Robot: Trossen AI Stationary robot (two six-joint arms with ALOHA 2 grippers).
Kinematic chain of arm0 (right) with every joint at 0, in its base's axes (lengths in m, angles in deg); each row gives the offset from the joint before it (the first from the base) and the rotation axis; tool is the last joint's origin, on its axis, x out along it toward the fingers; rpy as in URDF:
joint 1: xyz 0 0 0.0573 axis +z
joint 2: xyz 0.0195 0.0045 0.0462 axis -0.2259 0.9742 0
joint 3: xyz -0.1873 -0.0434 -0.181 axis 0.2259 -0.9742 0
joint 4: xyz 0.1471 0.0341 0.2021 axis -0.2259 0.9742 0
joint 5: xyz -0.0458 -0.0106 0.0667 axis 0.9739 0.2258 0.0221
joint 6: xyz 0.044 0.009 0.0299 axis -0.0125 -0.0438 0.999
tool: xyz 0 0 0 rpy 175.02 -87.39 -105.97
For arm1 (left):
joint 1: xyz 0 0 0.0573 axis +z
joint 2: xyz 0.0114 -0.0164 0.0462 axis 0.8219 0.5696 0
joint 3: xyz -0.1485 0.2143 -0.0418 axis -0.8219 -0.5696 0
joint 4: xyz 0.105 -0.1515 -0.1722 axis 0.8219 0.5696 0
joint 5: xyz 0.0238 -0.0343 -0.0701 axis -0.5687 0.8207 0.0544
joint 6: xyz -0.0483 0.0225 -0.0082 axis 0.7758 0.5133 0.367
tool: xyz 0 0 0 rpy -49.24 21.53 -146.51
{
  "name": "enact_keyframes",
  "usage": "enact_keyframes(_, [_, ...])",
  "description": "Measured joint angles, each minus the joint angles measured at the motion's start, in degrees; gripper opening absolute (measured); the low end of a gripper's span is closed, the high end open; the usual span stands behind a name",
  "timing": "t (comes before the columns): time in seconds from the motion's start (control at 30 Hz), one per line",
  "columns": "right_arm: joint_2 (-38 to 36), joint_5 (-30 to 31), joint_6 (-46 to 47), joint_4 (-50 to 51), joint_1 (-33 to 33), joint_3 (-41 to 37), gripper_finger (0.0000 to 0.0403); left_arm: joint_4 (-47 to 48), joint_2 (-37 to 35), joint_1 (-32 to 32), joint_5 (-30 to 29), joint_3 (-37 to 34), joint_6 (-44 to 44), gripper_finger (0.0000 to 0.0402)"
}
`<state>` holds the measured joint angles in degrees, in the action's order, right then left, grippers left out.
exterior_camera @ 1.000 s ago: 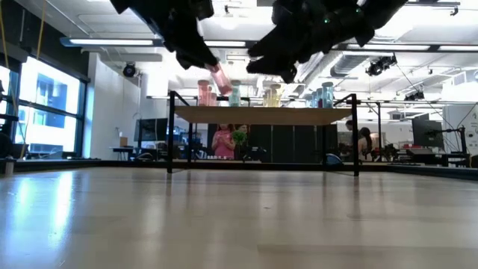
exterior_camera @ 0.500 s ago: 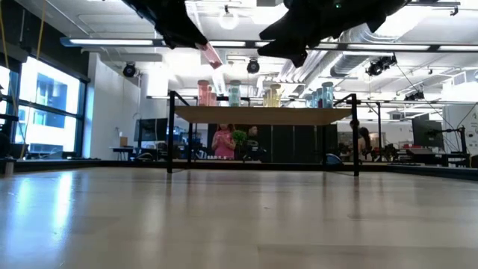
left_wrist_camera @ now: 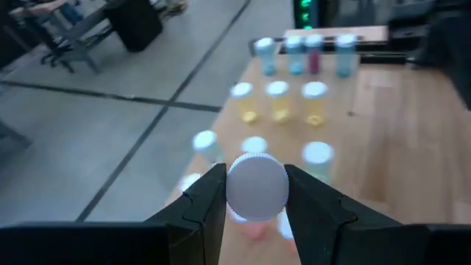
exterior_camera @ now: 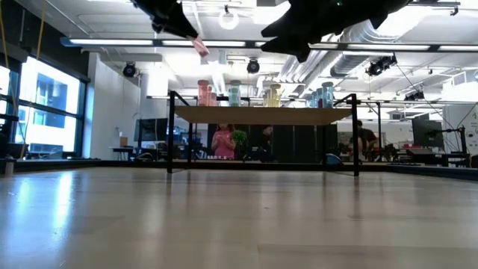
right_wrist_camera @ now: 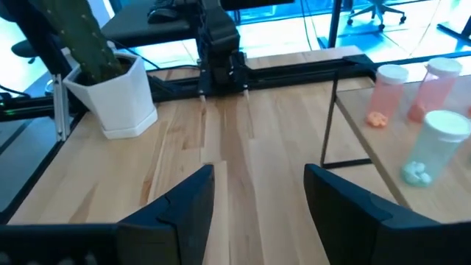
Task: Pick and place medicine bottles onto shelf by color
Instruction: Put the red medicine bottle on the shelf
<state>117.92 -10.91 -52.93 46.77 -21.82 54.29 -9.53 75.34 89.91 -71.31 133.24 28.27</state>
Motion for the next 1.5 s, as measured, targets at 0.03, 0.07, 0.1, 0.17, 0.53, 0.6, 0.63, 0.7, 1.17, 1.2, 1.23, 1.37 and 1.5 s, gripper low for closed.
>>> enact_keyframes(0.03, [-0.06,0.00,-0.01,0.05,-0.10,0.00,0.0201,0.84,0.50,1.10,0.00,1.06,0.03,0.0115])
enact_keyframes(0.07, [-0.08,0.00,0.01,0.03,-0.27,0.00,0.0201,1.66,0.90,2.14,0.05,2.11,0.03,0.0115])
enact_keyframes(0.1, [-0.10,0.00,0.10,0.05,-0.27,0.00,0.0201,2.43,1.36,3.12,0.04,3.27,0.04,0.0115])
enact_keyframes(0.17, [-0.10,0.00,0.95,0.12,-0.29,0.00,0.0201,3.80,2.63,4.49,0.05,5.33,0.06,0.0115])
enact_keyframes(0.53, [-0.09,-0.02,1.00,0.17,-0.25,0.00,0.0201,10.31,13.17,8.21,-1.24,13.58,-2.38,0.0115])
enact_keyframes(0.6, [-0.10,-0.02,1.02,0.16,-0.25,0.00,0.0201,10.66,14.70,8.75,-1.30,15.68,-2.67,0.0115])
enact_keyframes(0.63, [-0.08,-0.02,1.01,0.19,-0.25,0.00,0.0201,11.32,15.54,9.17,-1.33,16.73,-2.97,0.0115])
enact_keyframes(0.7, [-0.09,-0.02,1.01,0.21,-0.25,0.00,0.0201,13.28,17.36,9.88,-1.31,18.90,-3.62,0.0115])
enact_keyframes(1.17, [-0.08,-0.04,1.01,1.58,-0.25,0.00,0.0201,23.89,29.41,13.29,0.06,33.76,-7.30,0.0115])
enact_keyframes(1.2, [-0.08,-0.05,1.01,1.69,-0.25,0.00,0.0201,24.86,30.22,13.49,0.29,34.57,-7.34,0.0115])
enact_keyframes(1.23, [-0.08,-0.07,1.01,1.84,-0.24,0.00,0.0201,25.64,30.98,13.72,0.67,35.28,-7.34,0.0115])
enact_keyframes(1.37, [-0.08,-0.07,1.02,2.63,-0.20,0.00,0.0201,27.05,33.06,14.55,1.18,37.18,-8.28,0.0115])
enact_keyframes(1.5, [-0.06,-0.07,1.02,2.72,-0.20,0.00,0.0201,28.86,34.92,15.03,2.84,38.52,-8.37,0.0115])
